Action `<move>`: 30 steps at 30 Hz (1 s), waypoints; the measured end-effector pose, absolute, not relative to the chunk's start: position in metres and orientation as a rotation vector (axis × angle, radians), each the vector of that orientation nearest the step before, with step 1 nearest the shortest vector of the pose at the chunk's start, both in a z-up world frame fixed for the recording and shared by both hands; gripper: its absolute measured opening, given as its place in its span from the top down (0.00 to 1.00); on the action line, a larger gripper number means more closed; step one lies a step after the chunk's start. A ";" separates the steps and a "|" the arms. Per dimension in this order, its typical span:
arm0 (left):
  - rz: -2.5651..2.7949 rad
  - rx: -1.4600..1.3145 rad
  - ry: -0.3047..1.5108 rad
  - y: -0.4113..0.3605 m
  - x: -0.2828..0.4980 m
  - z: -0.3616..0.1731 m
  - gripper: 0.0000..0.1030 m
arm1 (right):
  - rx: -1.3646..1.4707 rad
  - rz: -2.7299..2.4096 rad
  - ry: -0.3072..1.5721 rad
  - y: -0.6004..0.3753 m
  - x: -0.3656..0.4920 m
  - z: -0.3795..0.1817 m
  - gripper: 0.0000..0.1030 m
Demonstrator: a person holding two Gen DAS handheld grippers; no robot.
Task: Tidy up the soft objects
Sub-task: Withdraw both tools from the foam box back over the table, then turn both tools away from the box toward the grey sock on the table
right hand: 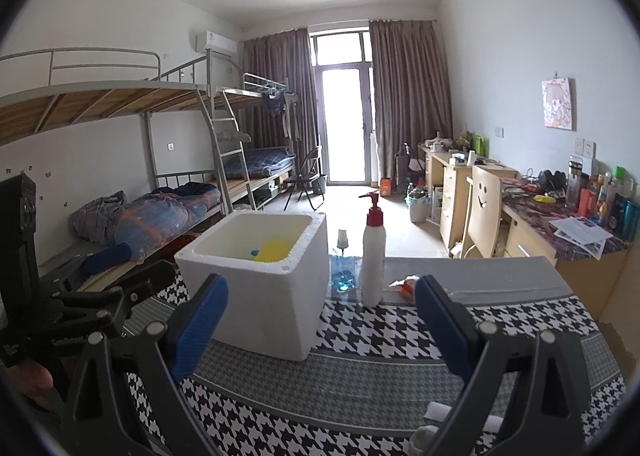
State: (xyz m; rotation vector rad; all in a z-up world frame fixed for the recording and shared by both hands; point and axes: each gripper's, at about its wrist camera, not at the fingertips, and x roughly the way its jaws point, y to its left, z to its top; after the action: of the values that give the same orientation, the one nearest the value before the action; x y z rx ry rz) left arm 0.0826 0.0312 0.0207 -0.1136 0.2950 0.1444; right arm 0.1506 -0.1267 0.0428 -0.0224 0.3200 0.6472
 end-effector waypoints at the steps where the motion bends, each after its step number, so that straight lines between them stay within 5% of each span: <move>1: 0.153 -0.107 0.289 0.030 0.082 0.019 0.01 | -0.019 0.644 0.321 -0.128 0.150 0.041 0.07; 30: 0.037 -0.103 0.339 -0.016 0.094 -0.023 0.01 | 0.014 0.542 0.367 -0.165 0.152 0.005 0.07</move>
State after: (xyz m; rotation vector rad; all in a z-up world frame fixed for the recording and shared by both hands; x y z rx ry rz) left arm 0.0939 -0.0157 -0.0232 -0.1028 0.3392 0.0374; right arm 0.1515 -0.1646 0.0046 0.0144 0.3669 0.5423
